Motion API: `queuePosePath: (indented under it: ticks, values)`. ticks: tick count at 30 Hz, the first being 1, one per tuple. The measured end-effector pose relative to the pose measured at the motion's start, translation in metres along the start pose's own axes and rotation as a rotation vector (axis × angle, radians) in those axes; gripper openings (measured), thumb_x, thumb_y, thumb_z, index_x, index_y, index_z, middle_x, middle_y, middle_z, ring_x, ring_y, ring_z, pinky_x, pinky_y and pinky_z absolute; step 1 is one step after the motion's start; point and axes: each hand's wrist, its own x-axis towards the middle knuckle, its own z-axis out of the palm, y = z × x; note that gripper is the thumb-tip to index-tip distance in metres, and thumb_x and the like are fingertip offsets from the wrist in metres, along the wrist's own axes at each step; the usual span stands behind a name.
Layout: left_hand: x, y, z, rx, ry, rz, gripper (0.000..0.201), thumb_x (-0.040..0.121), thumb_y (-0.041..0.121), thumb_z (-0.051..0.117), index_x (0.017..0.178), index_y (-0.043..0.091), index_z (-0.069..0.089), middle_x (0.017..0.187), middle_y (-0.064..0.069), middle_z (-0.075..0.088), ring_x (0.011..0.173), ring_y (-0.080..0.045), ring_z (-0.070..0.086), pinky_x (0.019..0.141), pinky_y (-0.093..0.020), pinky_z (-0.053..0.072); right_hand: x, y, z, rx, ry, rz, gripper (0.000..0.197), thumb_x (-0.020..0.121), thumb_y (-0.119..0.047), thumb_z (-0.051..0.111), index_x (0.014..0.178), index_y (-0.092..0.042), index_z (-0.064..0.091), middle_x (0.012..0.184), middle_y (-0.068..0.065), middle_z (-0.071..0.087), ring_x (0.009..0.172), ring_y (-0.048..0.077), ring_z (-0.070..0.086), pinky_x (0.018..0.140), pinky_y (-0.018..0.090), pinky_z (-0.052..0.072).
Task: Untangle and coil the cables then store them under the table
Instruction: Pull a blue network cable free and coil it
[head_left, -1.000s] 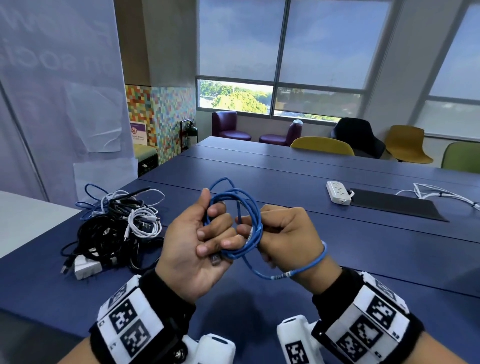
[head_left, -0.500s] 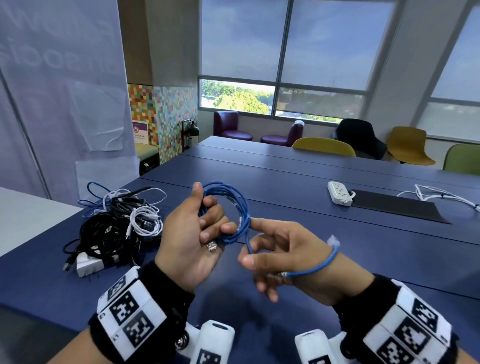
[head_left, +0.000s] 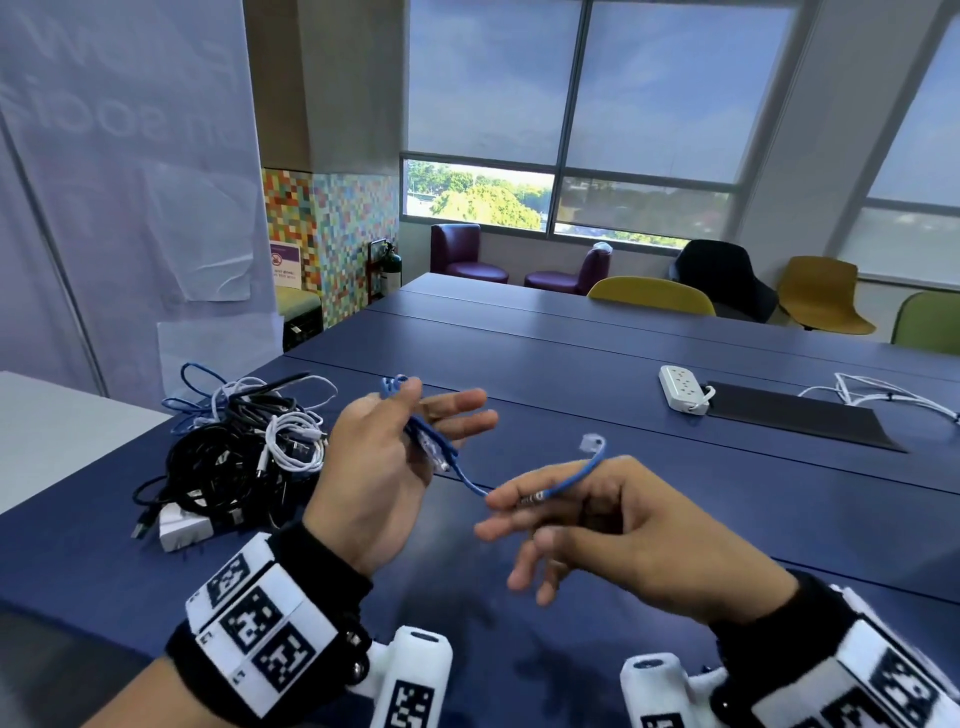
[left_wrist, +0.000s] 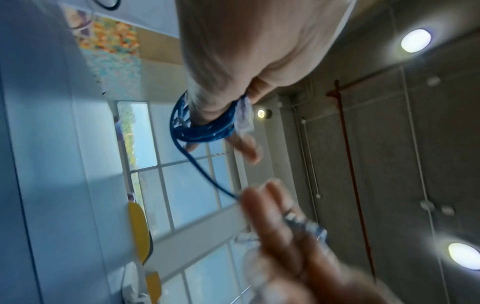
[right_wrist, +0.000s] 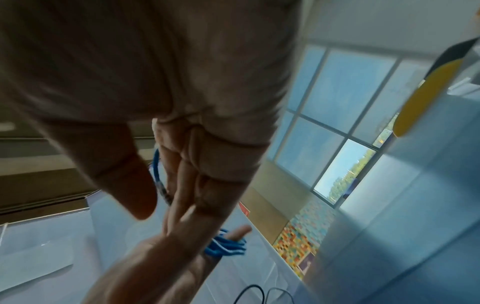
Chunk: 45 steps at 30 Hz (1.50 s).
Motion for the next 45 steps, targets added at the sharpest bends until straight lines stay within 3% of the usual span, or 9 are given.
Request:
queuePosePath:
  ticks: [5,13,15,19,23,32,35,39,45]
  values:
    - [-0.006,-0.011,0.008,0.345,-0.150,-0.047,0.024,0.104,0.018,0.039,0.098,-0.005,0.044,0.089,-0.020,0.073,0.070,-0.026,0.070,0.068,-0.036,0.054,0.010,-0.017,0.001,-0.463,0.174,-0.337,0.013,0.091,-0.001,0.062,0.093,-0.003,0.075,0.080,-0.015,0.070,0.084,-0.001,0.069,0.073,0.021,0.054]
    - [-0.025,-0.014,0.022,0.491,-0.370,-0.078,0.029,0.099,0.007,0.031,0.105,-0.002,0.057,0.049,-0.008,0.040,0.037,-0.016,0.044,0.066,-0.033,0.060,0.027,-0.022,-0.001,-0.739,0.273,-0.503,0.012,0.090,-0.021,0.061,0.085,-0.022,0.071,0.111,-0.005,0.055,0.100,0.013,0.060,0.087,0.022,0.046]
    - [-0.029,-0.015,0.026,0.432,-0.343,-0.144,0.038,0.106,0.021,0.028,0.087,0.003,0.056,0.045,-0.003,0.030,0.032,-0.015,0.030,0.071,-0.042,0.059,0.031,-0.021,0.001,-0.665,0.270,-0.516,0.011,0.093,-0.019,0.059,0.086,-0.016,0.067,0.095,-0.001,0.063,0.085,0.011,0.062,0.077,0.018,0.047]
    - [-0.034,-0.018,0.031,0.320,-0.211,-0.231,0.045,0.102,0.018,0.024,0.065,0.010,0.047,0.058,-0.009,0.019,0.042,-0.011,0.012,0.039,-0.018,0.038,0.038,-0.017,0.006,-0.649,0.286,-0.456,0.009,0.095,-0.022,0.059,0.089,-0.016,0.062,0.074,-0.004,0.058,0.067,0.009,0.053,0.063,0.017,0.042]
    - [-0.038,-0.024,0.036,0.161,-0.099,-0.241,0.043,0.098,0.029,0.033,0.063,0.017,0.056,0.049,-0.001,0.025,0.037,-0.011,0.017,0.052,-0.030,0.020,0.040,-0.012,0.008,-0.673,0.357,-0.409,0.007,0.096,-0.023,0.061,0.089,-0.022,0.058,0.071,-0.004,0.055,0.062,0.010,0.049,0.060,0.024,0.043]
    - [-0.038,-0.042,0.038,0.268,0.044,-0.034,0.021,0.104,0.021,0.036,0.087,0.009,0.037,0.058,0.001,0.037,0.043,-0.008,0.033,0.045,-0.027,0.039,0.044,-0.001,0.011,-0.656,0.824,-0.298,0.042,0.083,-0.035,0.076,0.055,-0.011,0.055,0.049,-0.001,0.051,0.047,0.010,0.044,0.049,0.014,0.034]
    - [-0.031,-0.040,0.033,0.199,0.161,-0.056,0.020,0.105,0.020,0.038,0.087,0.011,0.039,0.053,0.002,0.039,0.045,-0.012,0.034,0.041,-0.027,0.038,0.037,0.000,0.014,-0.638,0.680,-0.334,0.010,0.084,-0.030,0.073,0.078,-0.021,0.073,0.066,-0.005,0.059,0.059,0.008,0.056,0.058,0.015,0.042]
    - [-0.026,-0.039,0.029,0.247,0.259,-0.065,0.019,0.103,0.018,0.042,0.085,0.009,0.040,0.048,-0.001,0.041,0.042,-0.015,0.034,0.039,-0.026,0.037,0.029,0.007,0.017,-0.893,0.563,-0.346,0.042,0.082,-0.004,0.059,0.122,-0.015,0.067,0.092,-0.008,0.052,0.072,0.002,0.053,0.069,0.003,0.039]
    - [-0.023,-0.034,0.032,0.292,0.213,-0.126,0.024,0.094,0.005,0.048,0.072,0.010,0.040,0.044,-0.002,0.039,0.036,-0.014,0.030,0.040,-0.026,0.037,0.030,0.018,0.020,-1.333,0.680,-0.366,0.049,0.067,0.012,0.065,0.114,-0.001,0.066,0.098,0.012,0.056,0.058,0.026,0.055,0.045,0.029,0.047]
